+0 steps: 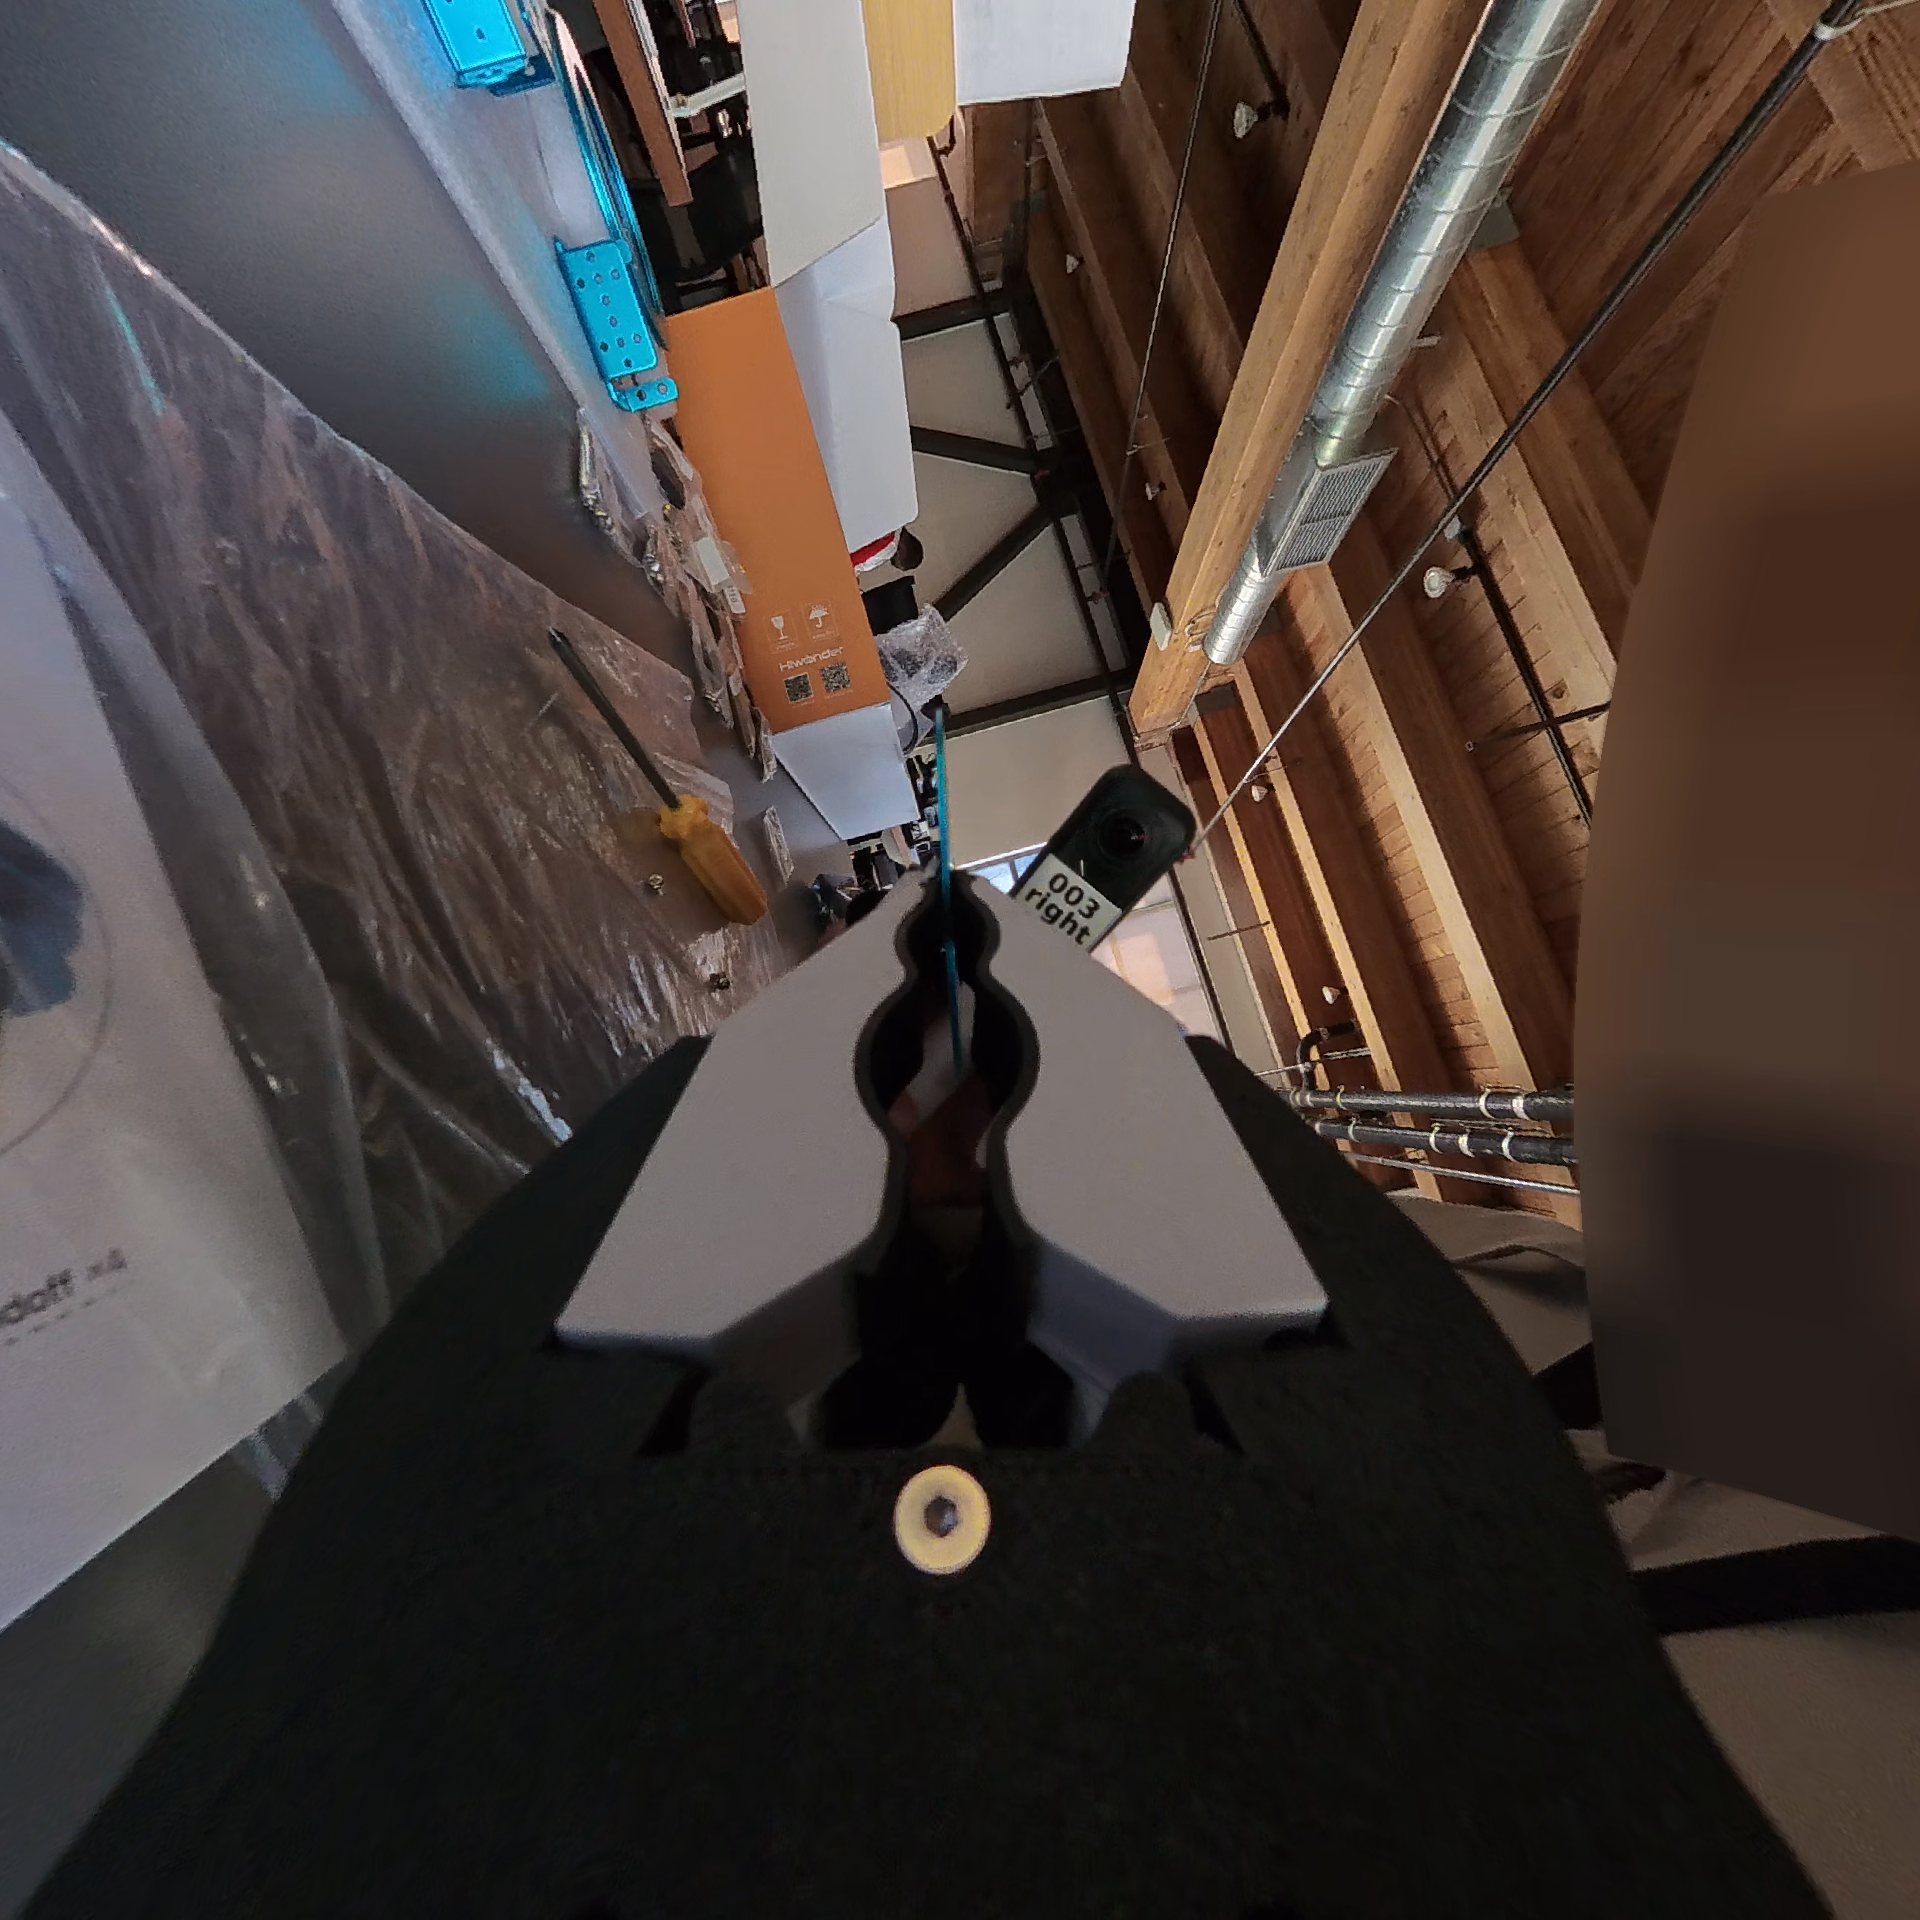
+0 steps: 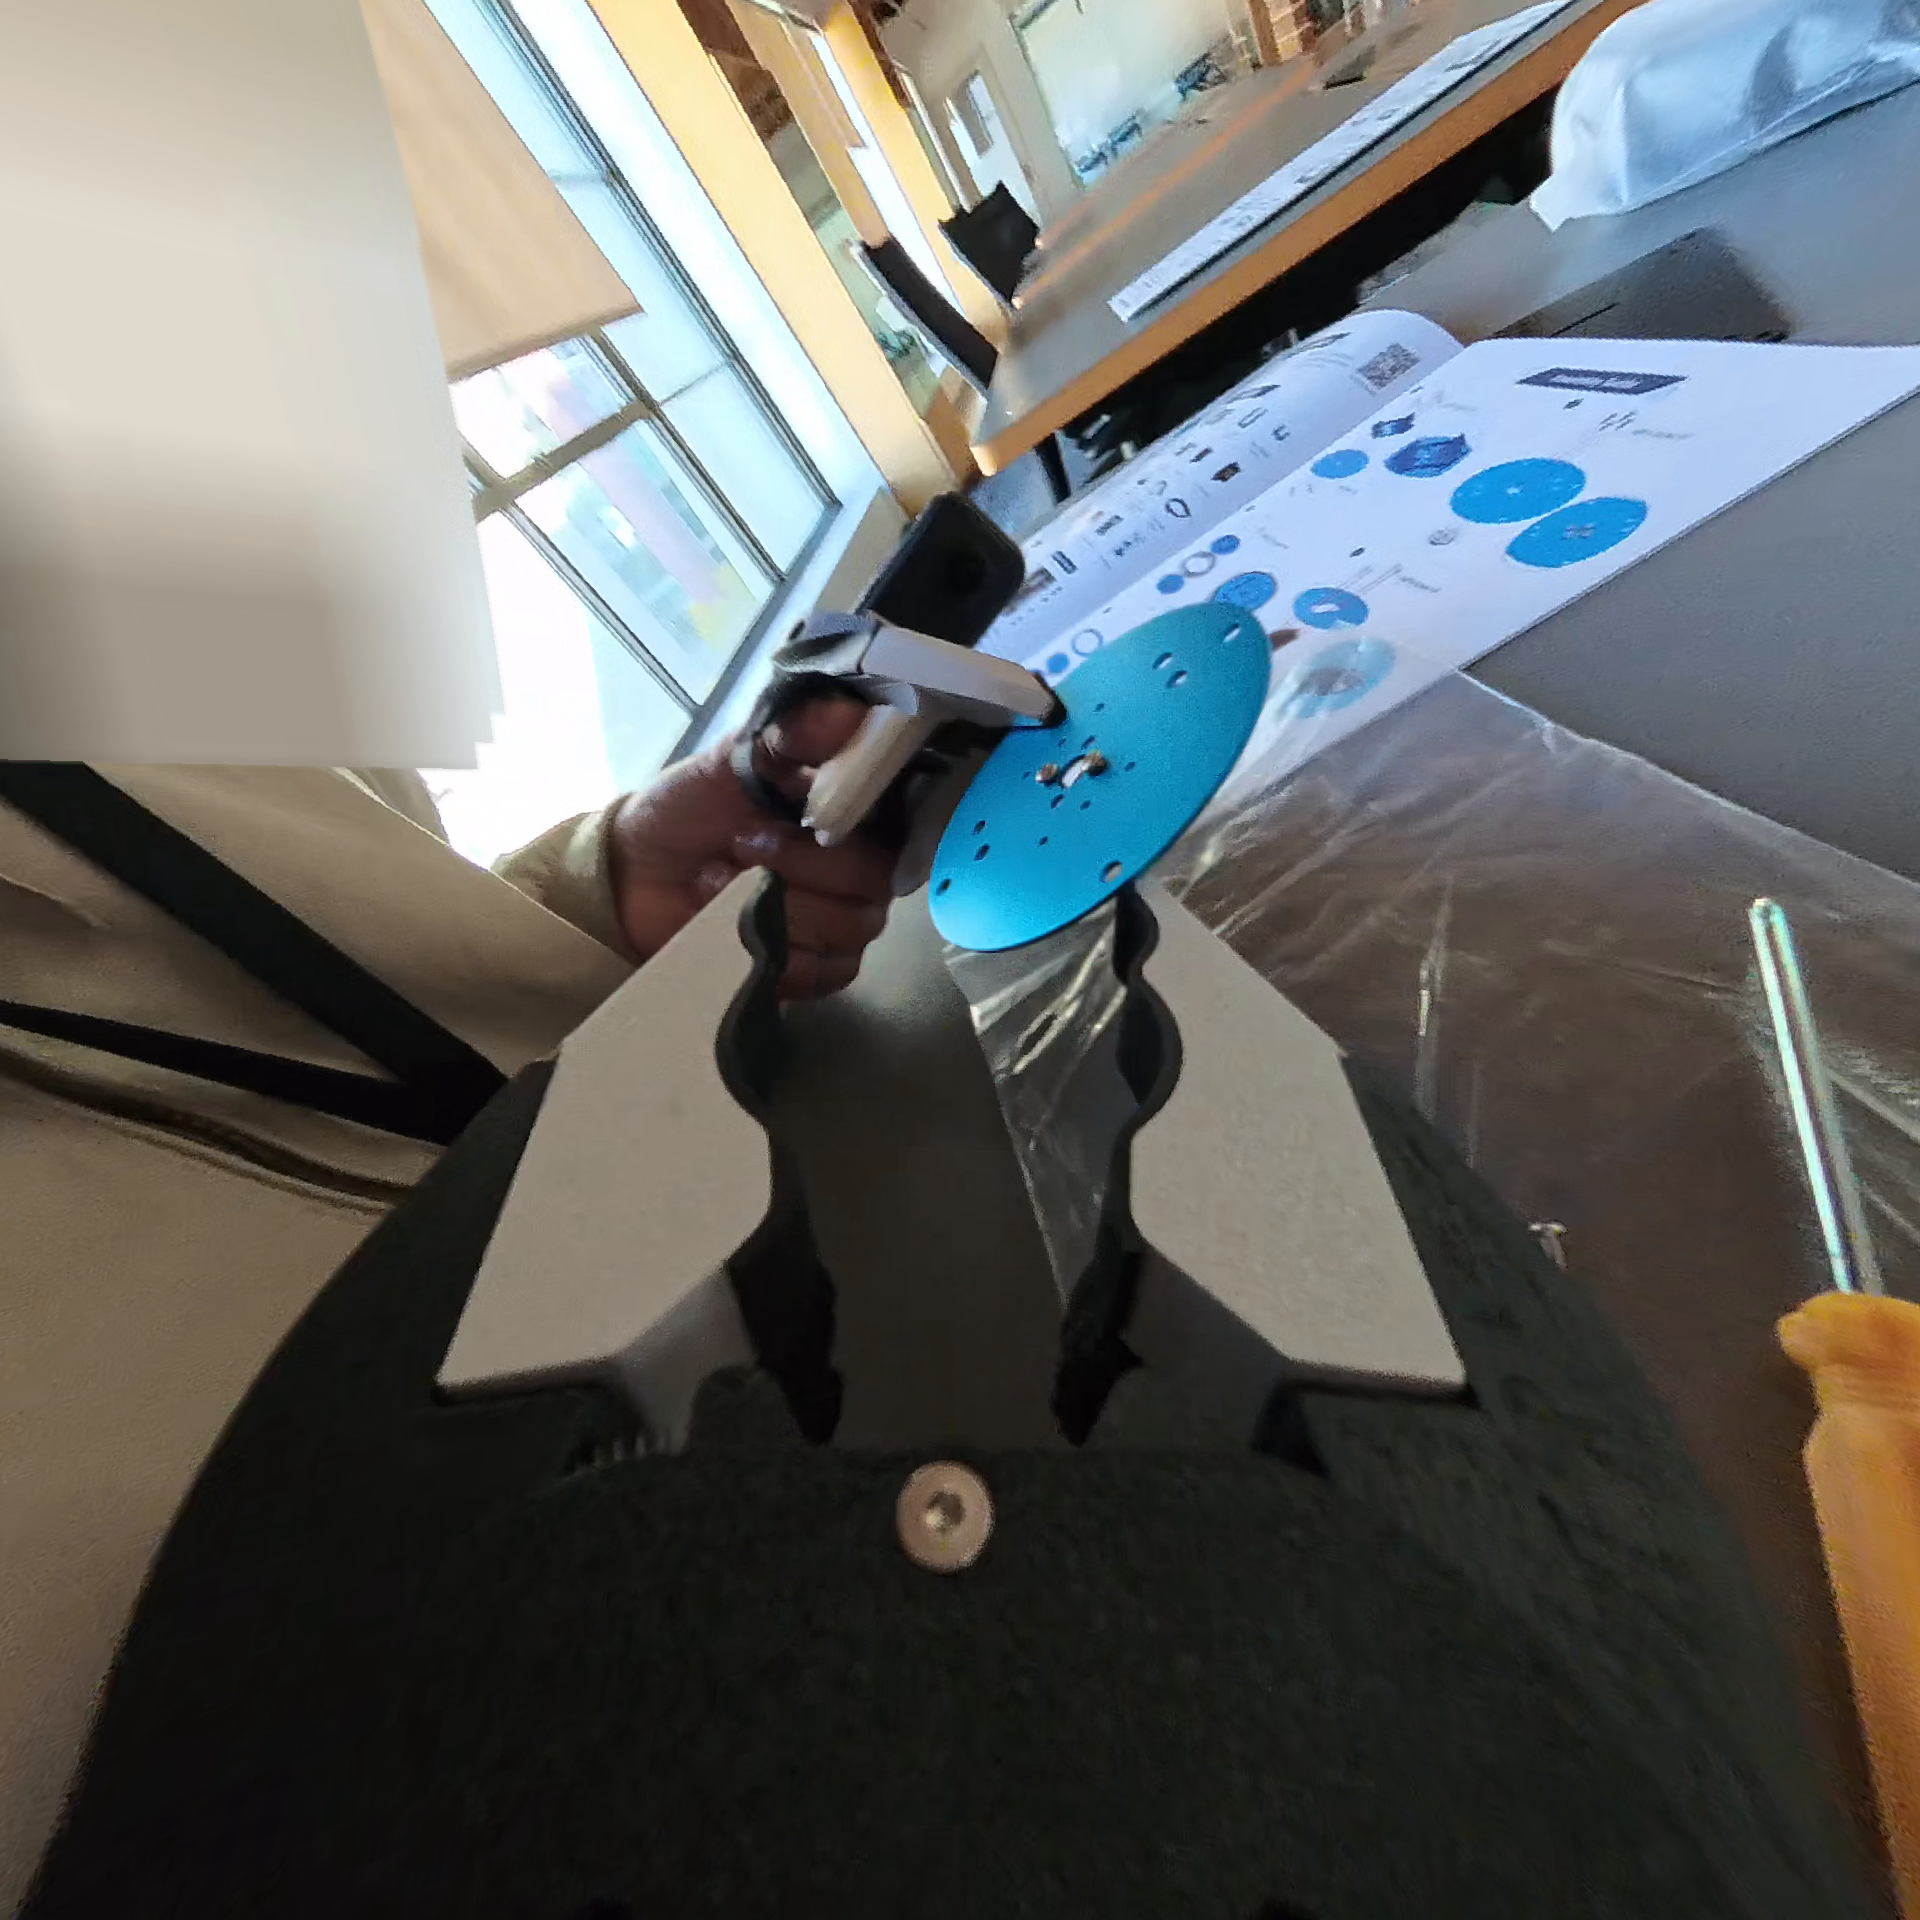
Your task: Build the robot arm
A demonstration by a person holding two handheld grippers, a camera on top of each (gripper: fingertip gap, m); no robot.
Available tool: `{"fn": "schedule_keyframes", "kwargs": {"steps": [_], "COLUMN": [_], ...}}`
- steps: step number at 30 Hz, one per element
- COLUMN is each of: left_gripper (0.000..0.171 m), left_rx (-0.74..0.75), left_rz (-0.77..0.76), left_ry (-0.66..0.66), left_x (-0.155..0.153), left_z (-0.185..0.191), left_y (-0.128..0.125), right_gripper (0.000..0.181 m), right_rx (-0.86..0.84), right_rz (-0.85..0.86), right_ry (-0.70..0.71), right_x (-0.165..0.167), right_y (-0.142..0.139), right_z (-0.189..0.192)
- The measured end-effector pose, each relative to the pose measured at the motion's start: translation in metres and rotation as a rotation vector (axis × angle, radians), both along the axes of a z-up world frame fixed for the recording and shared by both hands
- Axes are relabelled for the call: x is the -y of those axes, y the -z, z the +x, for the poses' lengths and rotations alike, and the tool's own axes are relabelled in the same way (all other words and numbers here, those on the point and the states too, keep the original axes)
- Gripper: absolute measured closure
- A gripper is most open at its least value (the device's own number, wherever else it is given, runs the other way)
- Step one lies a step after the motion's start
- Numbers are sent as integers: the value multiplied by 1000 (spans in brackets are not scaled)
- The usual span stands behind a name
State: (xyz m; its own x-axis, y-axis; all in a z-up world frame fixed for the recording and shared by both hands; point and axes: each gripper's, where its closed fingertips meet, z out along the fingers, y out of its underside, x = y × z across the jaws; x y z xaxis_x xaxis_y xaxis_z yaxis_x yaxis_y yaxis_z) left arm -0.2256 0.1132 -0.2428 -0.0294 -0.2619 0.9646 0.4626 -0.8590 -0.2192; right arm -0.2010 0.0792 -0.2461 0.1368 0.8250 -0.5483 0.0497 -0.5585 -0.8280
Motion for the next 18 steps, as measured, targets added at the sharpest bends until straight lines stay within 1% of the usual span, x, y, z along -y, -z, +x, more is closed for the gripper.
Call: {"fn": "schedule_keyframes", "kwargs": {"steps": [6,10,11,12,14,18], "left_gripper": [171,170,170,170,170,171], "left_rx": [-1,-9,-7,-8,3,5], "left_rz": [21,44,47,49,53,57], "left_ry": [1,0,0,-1,4,12], "left_x": [1,2,2,2,3,4], "left_z": [0,-1,-1,-1,-1,0], "left_y": [-4,-7,-8,-8,-10,-11], "right_gripper": [119,125,129,133,135,134], "right_rx": [-123,-182,-196,-229,-289,-348], "right_rz": [-105,-178,-192,-214,-275,-350], "right_ry": [-34,-4,-6,-19,-53,-97], "right_x": [2,-7,-8,-8,-6,-2], "right_y": [-11,-13,-14,-18,-24,-27], "right_z": [0,7,10,13,15,10]}}
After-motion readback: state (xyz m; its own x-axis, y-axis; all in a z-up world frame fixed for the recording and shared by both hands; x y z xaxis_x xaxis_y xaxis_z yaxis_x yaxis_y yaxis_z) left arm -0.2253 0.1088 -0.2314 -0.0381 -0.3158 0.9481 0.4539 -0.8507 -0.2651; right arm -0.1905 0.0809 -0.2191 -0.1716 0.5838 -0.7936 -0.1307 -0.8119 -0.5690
